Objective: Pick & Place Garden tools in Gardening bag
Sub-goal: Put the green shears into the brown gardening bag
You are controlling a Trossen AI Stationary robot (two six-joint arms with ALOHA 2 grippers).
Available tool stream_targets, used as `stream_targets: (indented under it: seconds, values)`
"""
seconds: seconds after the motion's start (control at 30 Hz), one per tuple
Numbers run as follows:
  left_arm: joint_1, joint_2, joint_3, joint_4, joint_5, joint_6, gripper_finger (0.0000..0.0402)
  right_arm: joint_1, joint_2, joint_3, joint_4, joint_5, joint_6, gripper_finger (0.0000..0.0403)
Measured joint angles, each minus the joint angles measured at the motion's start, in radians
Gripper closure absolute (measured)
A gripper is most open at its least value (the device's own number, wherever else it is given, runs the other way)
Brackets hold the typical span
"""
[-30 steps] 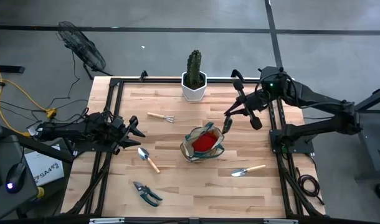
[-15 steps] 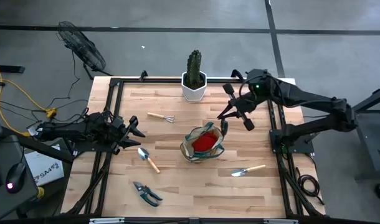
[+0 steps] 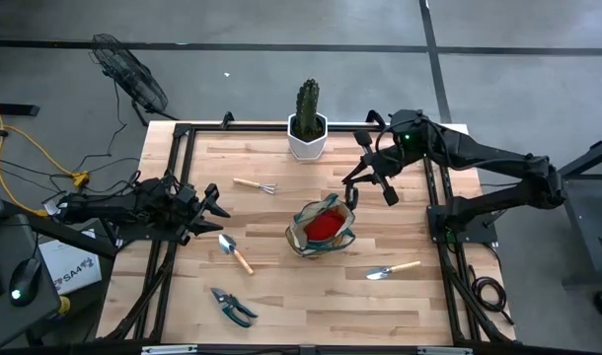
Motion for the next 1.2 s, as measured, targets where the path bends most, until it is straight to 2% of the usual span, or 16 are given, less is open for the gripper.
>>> stream_targets:
  seconds: [0.23, 0.43, 0.67, 0.97, 1.2]
  values:
    - [0.000, 0.000, 0.000, 0.000, 0.000, 0.000, 0.0222, 0.000, 0.004, 0.000, -0.001, -0.006, 0.021, 0.0399]
    - [0.000, 0.000, 0.000, 0.000, 0.000, 0.000, 0.0222, 0.001, 0.005, 0.000, -0.033, 0.049, 0.039, 0.0399]
    - [0.000, 0.000, 0.000, 0.000, -0.004, 0.000, 0.0222, 0.003, 0.013, 0.000, -0.041, 0.045, 0.048, 0.0399]
    - [0.000, 0.000, 0.000, 0.000, -0.003, 0.000, 0.0222, 0.004, 0.084, 0.000, -0.043, 0.042, 0.052, 0.0399]
    - [0.000, 0.000, 0.000, 0.000, -0.003, 0.000, 0.0222, 0.004, 0.075, 0.000, -0.035, 0.025, 0.052, 0.0399]
